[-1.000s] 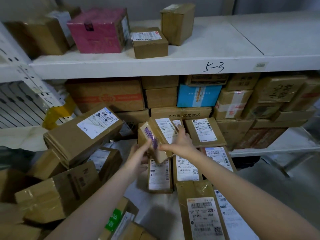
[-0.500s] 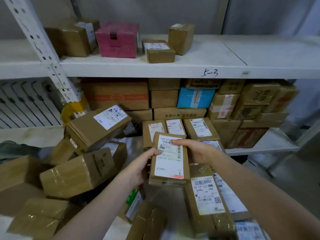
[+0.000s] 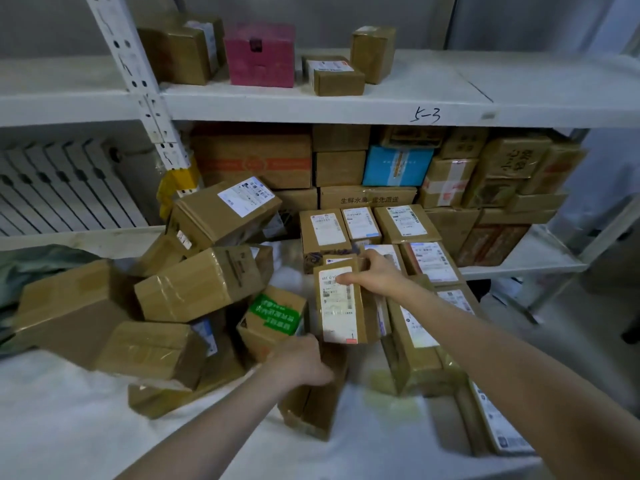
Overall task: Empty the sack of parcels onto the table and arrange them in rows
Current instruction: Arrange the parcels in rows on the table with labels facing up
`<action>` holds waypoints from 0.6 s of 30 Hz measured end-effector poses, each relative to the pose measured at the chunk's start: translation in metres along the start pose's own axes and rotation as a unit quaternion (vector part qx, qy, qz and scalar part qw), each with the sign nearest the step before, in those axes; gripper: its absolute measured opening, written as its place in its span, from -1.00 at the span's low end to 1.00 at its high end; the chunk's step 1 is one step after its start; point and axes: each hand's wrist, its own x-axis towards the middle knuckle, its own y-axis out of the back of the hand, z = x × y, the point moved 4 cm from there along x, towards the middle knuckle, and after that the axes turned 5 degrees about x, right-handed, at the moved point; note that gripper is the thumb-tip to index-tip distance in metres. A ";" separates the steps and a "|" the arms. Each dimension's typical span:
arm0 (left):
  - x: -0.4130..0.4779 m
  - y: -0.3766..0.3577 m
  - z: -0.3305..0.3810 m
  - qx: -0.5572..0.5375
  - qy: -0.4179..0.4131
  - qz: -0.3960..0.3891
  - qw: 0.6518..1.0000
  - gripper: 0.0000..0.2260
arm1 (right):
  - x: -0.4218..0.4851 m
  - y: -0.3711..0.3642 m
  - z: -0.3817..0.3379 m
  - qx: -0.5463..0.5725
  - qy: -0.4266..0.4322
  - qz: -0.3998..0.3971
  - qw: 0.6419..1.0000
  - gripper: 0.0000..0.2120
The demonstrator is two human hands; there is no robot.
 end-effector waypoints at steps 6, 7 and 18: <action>-0.012 -0.049 0.000 -0.033 0.064 0.033 0.997 0.13 | 0.000 0.003 0.017 0.026 -0.049 0.037 0.998 -0.13; -0.014 -0.047 -0.002 -0.035 0.069 0.036 0.996 0.09 | 0.000 0.002 0.019 0.020 -0.052 0.035 0.998 -0.16; -0.074 0.053 -0.034 -0.112 0.021 -0.020 0.993 -0.37 | -0.019 -0.040 0.007 -0.195 -0.018 -0.028 0.980 -0.33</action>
